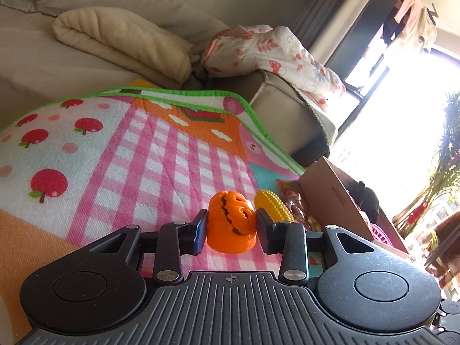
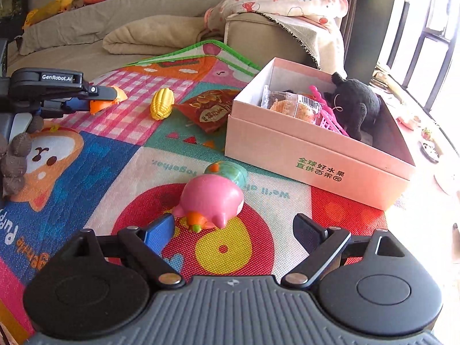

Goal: Organize objects
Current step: 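Lift the pumpkin toy with the left tool while the right tool grasps the pink pig toy, then lower the pumpkin into the pink box with the left tool while the right tool carries the pig toward it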

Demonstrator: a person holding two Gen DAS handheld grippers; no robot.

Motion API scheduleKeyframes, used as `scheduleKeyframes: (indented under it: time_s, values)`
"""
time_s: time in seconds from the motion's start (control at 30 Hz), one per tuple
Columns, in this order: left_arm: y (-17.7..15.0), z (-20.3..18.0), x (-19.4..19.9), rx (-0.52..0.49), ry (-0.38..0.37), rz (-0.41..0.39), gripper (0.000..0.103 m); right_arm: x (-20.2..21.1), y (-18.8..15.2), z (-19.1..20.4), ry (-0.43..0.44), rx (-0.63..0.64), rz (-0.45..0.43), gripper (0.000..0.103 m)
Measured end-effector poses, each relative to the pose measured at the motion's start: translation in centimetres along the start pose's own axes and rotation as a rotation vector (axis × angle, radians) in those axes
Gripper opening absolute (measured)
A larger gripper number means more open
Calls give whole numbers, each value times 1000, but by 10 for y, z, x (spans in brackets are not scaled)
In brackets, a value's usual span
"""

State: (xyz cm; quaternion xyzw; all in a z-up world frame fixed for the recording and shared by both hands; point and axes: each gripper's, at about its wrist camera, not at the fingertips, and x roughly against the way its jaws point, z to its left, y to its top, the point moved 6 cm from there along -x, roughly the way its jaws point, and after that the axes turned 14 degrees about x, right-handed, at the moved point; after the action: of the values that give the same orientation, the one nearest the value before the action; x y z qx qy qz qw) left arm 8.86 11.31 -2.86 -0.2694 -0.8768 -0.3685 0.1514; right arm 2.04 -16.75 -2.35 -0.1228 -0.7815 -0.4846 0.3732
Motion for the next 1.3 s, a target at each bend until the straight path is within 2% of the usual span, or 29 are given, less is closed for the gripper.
scheduleKeyframes:
  time_s: [0.2,0.23,0.27,0.3,0.33,0.47,0.6,0.77,0.93,1.07,1.2,1.3]
  values:
    - [-42,-34,21,-111,7,82,40,-13,13,4,58,34,-52,90]
    - [-49,-39,25,-128,8,90,40,-15,15,4,70,28,-52,85]
    - [-56,-43,28,-144,11,96,40,-16,16,3,79,15,-49,71]
    - [-63,-47,31,-162,17,105,40,-17,16,3,97,0,-42,62]
    - [-70,-51,33,-184,24,116,40,-15,16,2,106,-7,-45,58]
    - [-95,-61,33,-253,51,165,40,9,6,4,82,13,-101,56]
    - [-104,-79,31,-290,37,173,40,43,-7,-3,74,-4,-156,56]
    - [-98,-120,26,-329,-25,131,40,82,-19,-28,6,-44,-224,56]
    - [-62,-174,5,-401,-48,25,40,100,-28,-42,-55,-68,-279,56]
    - [-31,-219,-35,-422,-70,-7,40,102,-33,-47,-53,-109,-301,56]
    - [-20,-252,-89,-453,-97,-11,40,98,-37,-50,-56,-126,-308,56]
    - [-23,-258,-132,-443,-56,8,40,93,-44,-53,-58,-144,-292,56]
